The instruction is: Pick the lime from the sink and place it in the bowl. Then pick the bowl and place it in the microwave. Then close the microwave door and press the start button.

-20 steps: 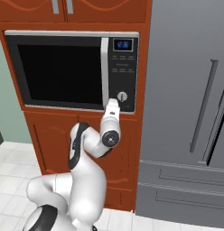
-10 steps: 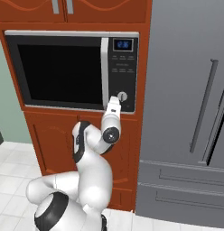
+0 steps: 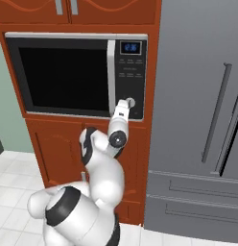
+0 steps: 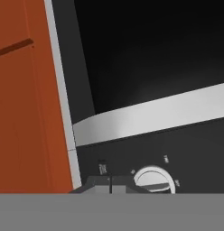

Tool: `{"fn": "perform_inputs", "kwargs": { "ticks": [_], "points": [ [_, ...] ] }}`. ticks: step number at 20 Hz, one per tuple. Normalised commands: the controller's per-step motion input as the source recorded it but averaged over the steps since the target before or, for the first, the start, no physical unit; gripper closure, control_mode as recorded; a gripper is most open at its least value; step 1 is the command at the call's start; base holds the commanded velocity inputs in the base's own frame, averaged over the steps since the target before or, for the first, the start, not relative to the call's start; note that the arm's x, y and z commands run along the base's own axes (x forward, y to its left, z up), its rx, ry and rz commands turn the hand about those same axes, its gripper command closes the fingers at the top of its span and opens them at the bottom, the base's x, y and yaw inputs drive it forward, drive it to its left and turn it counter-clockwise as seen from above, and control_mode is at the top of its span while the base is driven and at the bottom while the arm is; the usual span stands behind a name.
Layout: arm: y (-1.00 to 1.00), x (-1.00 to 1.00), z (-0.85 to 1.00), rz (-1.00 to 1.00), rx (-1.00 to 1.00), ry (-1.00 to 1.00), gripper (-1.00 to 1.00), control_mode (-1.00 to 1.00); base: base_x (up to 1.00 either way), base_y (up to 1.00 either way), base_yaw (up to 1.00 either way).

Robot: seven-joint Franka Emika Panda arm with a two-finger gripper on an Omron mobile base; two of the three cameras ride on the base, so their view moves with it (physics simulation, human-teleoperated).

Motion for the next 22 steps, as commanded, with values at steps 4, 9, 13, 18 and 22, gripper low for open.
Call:
{"fn": "perform_inputs", "kwargs": {
  "ticks": [4,9,13,18,22],
  "points": [
    [0.00,0.23,-0.02,-0.03,0.00,0.00,1.00,-1.00,0.00,0.00,0.00],
    [0.00,0.21,-0.03,-0.02,0.00,0.00,1.00,-1.00,0.00,0.00,0.00],
    [0.00,0.13,-0.19,0.00,0.00,0.00,1.00,-1.00,0.00,0.00,0.00],
    [0.00,0.20,-0.16,0.00,0.00,0.00,1.00,-1.00,0.00,0.00,0.00],
    [0.00,0.34,0.00,0.00,0.00,0.00,1.00,-1.00,0.00,0.00,0.00]
  ]
}}
